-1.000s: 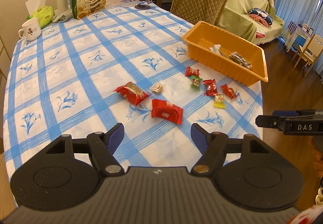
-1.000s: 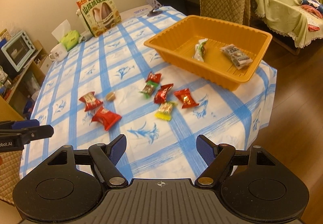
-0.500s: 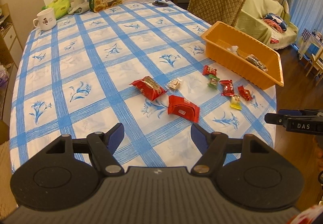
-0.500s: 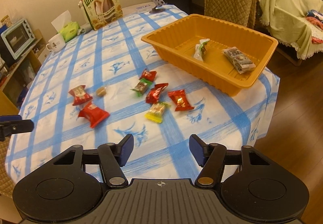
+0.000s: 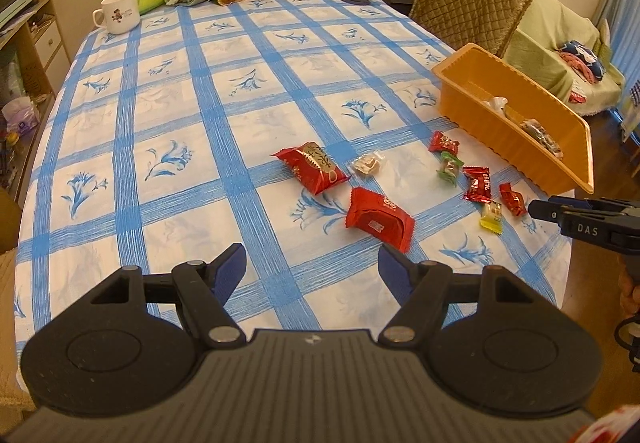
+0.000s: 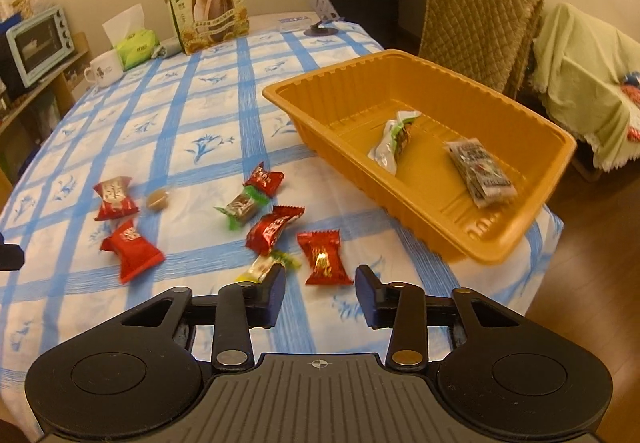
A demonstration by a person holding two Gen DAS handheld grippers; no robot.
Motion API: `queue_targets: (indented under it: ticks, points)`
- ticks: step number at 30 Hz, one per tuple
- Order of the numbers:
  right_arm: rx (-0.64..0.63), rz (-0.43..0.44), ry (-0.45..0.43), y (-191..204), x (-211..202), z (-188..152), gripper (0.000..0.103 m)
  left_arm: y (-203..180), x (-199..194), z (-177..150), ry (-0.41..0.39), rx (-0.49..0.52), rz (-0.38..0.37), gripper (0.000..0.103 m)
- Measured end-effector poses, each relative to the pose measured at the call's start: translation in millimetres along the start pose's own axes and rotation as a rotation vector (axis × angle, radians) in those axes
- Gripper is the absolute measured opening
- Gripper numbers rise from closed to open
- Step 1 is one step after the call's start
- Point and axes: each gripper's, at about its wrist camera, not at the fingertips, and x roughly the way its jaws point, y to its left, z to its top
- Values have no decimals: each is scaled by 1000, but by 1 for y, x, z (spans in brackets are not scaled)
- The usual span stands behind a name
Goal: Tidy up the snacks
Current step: 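Grasp a red candy with the right tool while the left tool grasps a large red candy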
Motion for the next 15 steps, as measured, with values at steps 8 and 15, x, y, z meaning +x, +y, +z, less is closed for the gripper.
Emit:
queue_targets:
  ticks: [8, 15]
  points:
    - [-55, 16, 23, -5, 30, 7, 32, -3, 7, -2, 14, -46, 43, 71]
    - [-73, 24, 43, -8, 46, 10, 31, -9, 12, -1, 30, -65, 63, 71]
